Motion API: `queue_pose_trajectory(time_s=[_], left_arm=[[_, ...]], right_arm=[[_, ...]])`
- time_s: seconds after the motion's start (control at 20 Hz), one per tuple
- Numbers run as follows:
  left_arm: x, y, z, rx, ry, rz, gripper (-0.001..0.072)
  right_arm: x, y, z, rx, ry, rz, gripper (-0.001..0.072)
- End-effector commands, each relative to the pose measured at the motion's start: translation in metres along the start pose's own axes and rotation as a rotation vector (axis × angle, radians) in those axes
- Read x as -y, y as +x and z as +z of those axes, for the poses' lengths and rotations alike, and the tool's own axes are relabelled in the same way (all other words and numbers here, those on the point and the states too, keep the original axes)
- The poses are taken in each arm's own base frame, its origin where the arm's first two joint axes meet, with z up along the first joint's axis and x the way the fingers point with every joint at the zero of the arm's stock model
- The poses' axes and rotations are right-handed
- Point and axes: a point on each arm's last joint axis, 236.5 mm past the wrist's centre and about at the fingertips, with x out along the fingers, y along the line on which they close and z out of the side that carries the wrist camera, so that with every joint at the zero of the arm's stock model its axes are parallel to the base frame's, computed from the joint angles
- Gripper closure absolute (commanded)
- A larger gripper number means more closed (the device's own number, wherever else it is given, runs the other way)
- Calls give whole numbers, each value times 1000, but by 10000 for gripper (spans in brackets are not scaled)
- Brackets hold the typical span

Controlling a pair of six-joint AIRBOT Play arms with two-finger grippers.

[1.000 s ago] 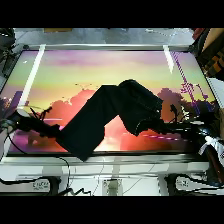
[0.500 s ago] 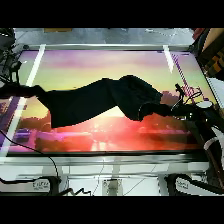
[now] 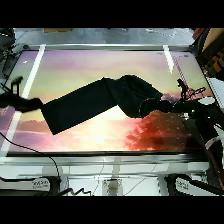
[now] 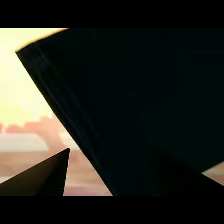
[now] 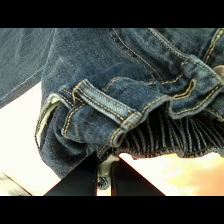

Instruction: Fold the clothes and pants, and hang the long-sleeved shirts on hangers.

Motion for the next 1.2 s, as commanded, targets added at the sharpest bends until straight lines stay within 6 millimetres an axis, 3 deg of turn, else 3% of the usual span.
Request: queue_pose_trajectory(time_s=[0.0, 0.2, 0.4, 0.45, 0.5, 0.6, 0.65, 0.8, 0.95, 1.05, 1.15], left_arm=[[12, 28, -60, -117, -176, -149, 152], [17, 56, -89, -108, -265, -171, 151], [35, 80, -102, -96, -315, -220, 158], [37, 84, -104, -98, -312, -214, 199], [37, 85, -103, -91, -307, -208, 322], [47, 82, -87, -46, -291, -247, 689], [56, 74, -68, 13, -282, -293, 683], [67, 22, 17, 228, -256, -360, 684], [68, -63, 101, 459, -142, -319, 686], [66, -118, 136, 582, -71, -257, 686], [55, -160, 152, 668, -16, -178, 686]], right_arm=[[0, 0, 1, 2, -6, -3, 655], [1, 0, 1, 4, -6, -6, 655], [2, 0, 3, 9, -6, -10, 655], [2, 0, 3, 10, -6, -10, 655], [2, 0, 3, 12, -6, -11, 655], [6, -1, 9, 36, -5, -28, 655], [11, -2, 17, 70, -3, -55, 655], [33, -19, 61, 218, 65, -173, 656], [39, -57, 111, 310, -20, -316, 656], [42, -91, 135, 333, -81, -437, 656], [44, -122, 145, 329, -69, -509, 655]])
